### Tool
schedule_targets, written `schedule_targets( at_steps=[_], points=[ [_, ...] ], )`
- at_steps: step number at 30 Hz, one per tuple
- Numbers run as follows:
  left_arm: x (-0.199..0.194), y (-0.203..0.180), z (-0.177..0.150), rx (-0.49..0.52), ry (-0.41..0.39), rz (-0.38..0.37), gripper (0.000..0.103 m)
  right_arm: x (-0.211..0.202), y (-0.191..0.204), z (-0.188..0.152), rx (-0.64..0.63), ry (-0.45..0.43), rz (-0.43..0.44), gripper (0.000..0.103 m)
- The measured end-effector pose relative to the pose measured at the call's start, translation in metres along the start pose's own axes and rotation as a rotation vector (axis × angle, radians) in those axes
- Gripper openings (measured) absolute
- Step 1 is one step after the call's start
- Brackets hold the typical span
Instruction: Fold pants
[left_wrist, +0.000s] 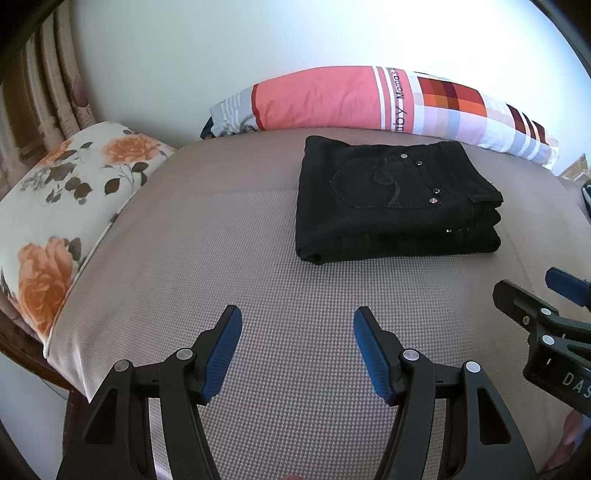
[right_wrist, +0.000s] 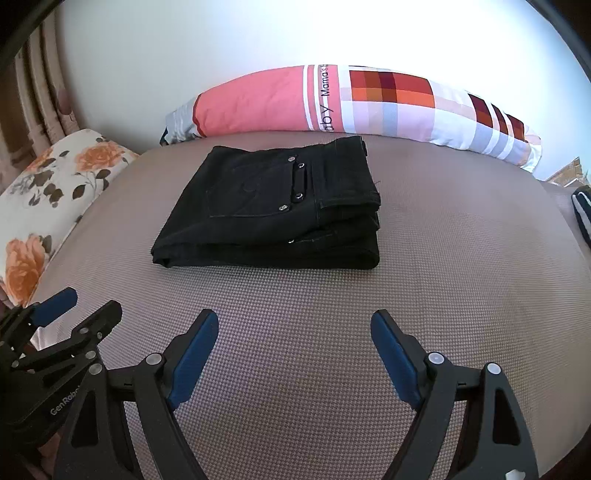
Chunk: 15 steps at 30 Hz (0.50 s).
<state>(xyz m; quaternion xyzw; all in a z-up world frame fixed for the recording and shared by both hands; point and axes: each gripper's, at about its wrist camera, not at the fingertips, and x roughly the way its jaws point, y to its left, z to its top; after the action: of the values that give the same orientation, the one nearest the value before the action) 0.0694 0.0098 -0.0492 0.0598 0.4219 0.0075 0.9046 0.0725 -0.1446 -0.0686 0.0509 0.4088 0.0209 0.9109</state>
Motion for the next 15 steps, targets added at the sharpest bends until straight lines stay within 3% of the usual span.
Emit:
schedule_targets(
  at_steps=[15],
  points=[
    [0.0044, -0.0026, -0.0008, 0.011, 0.011, -0.003, 0.064, 0.0047, -0.0049, 0.0000, 0.009, 0.017, -0.007, 0.084]
  ],
)
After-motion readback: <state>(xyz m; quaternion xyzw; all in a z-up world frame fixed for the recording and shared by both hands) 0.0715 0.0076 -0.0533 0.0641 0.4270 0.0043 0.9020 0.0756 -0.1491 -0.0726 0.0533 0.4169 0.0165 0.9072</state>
